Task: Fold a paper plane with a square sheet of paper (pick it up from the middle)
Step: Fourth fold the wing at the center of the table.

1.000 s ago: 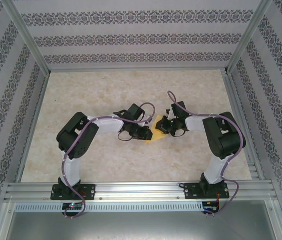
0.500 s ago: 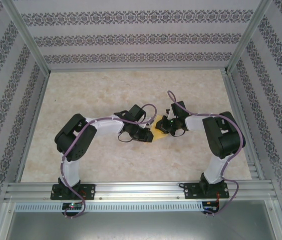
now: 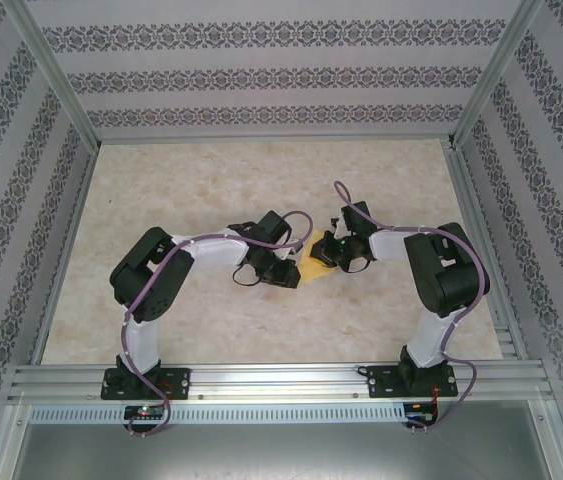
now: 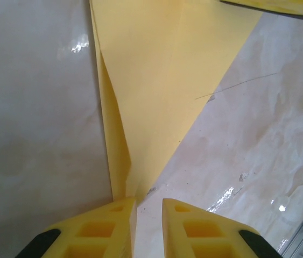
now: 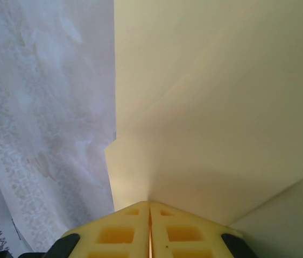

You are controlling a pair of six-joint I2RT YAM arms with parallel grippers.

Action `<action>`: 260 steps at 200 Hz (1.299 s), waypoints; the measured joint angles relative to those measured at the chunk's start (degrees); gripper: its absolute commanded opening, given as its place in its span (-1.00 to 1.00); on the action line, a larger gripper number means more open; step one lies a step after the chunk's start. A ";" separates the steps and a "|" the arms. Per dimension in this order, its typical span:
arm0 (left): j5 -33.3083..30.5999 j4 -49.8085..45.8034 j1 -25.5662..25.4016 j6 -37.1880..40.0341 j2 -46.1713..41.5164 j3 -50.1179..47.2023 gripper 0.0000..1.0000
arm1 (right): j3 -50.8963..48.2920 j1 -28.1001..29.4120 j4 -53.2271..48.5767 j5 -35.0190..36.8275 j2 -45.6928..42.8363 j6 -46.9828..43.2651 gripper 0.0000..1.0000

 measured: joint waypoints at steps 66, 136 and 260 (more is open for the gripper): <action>1.70 1.75 0.04 -0.55 -0.20 -0.48 -0.60 | 0.31 0.02 0.00 -0.07 0.31 -0.61 -0.82; 3.93 6.12 0.04 -2.29 -0.87 -0.92 -0.66 | 0.35 -0.35 0.04 -0.90 0.57 -0.61 -0.81; -0.20 4.48 0.04 -2.43 1.49 0.15 -0.71 | 0.59 -0.35 -0.17 -0.92 0.74 -0.83 -0.81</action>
